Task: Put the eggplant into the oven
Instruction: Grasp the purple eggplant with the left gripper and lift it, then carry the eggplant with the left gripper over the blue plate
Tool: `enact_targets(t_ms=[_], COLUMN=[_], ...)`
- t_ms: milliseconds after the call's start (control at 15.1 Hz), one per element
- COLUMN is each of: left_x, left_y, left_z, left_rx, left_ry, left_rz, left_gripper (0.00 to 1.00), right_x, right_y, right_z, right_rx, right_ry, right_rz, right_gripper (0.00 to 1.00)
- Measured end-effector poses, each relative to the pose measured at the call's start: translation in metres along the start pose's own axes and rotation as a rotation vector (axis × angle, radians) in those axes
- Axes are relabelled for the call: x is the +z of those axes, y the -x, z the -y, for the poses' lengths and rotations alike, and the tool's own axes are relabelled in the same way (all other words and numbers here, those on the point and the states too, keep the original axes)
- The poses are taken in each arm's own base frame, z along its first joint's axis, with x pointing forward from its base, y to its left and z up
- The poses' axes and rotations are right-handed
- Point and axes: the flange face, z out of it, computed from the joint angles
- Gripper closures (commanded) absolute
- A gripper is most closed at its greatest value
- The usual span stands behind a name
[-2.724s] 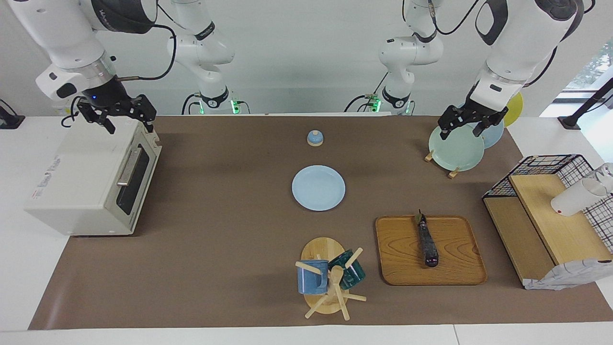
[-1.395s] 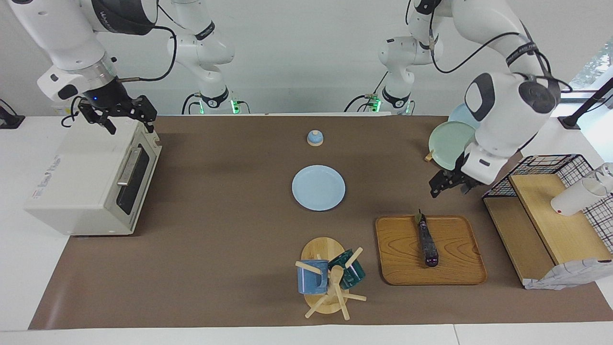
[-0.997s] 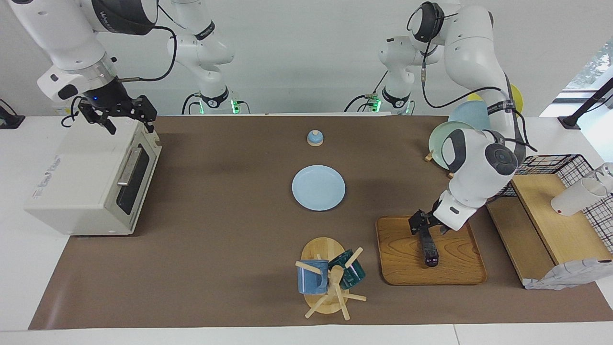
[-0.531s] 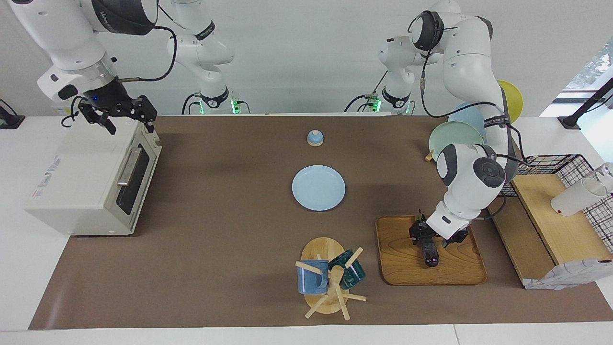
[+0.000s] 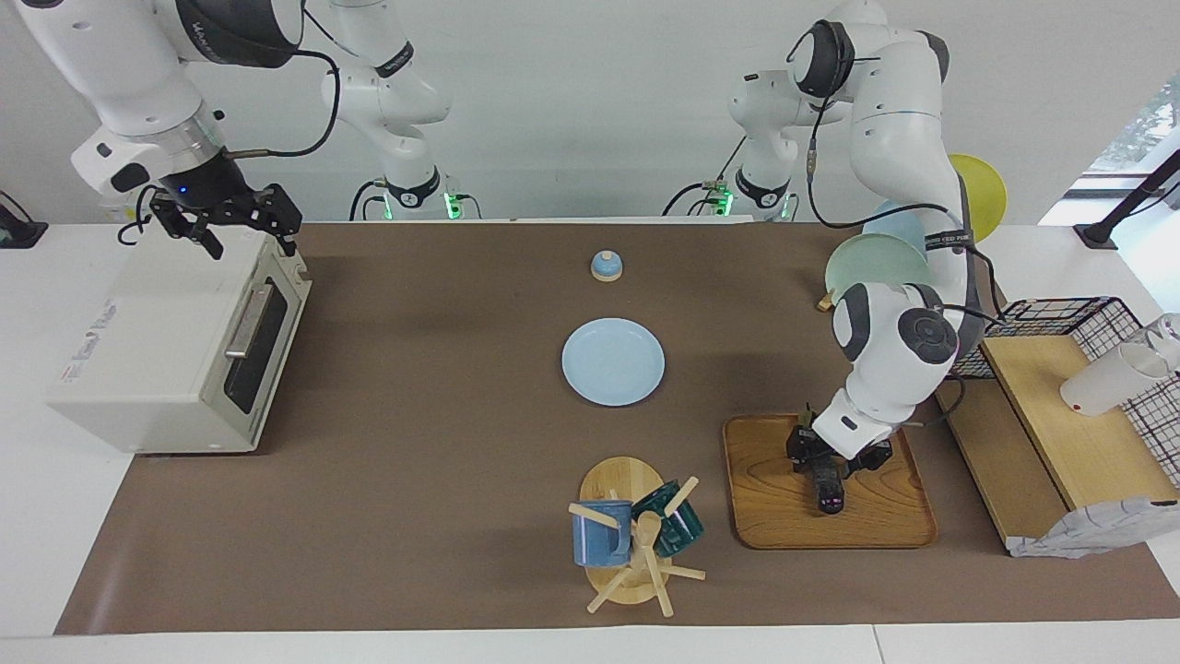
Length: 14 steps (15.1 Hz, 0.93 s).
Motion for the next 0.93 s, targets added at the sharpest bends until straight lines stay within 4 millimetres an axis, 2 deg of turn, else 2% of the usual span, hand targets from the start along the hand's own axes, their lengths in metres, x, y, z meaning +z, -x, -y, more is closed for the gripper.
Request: enact_targets(t_ms=[66,133,332,465,598,731,797,930], left_x=[0.0,0.0,-0.002,-0.011,-0.048,-0.11,-0.141,-0.187], left_y=[0.0,0.0,0.0,-0.001,-0.002,0.011,0.022,0.045], left_z=[0.0,0.001,0.001,0.001,-0.002,-0.013,-0.025,-0.064], left_rx=[0.001,0.001,0.003,0.002,-0.022,-0.077,-0.111,-0.15], left_ry=[0.0,0.0,-0.001,-0.001,0.012,0.047,0.065,0.079], left_rz=[0.0,0.0,-0.001,0.009,0.035,0.079,0.105,0.151], left_gripper=[0.9,1.0,1.0,1.0,1.0,1.0,1.0,1.0], right_x=[0.0,0.0,-0.001,-0.002,-0.002,-0.002,-0.002,-0.002], right_y=[0.0,0.0,0.0,0.0,0.0,-0.001,-0.001,-0.001], right_z=[0.0,0.0,0.0,0.001,0.004,0.008,0.008,0.008], right_rx=[0.0,0.0,0.0,-0.001,-0.007,-0.015,-0.015,-0.015], right_ry=[0.0,0.0,0.0,0.0,0.001,0.001,0.001,0.001], right_rz=[0.0,0.0,-0.003,-0.004,-0.004,-0.005,-0.005,-0.005], right_gripper=[0.0,0.0,0.0,0.0,0.0,0.0,0.0,0.0])
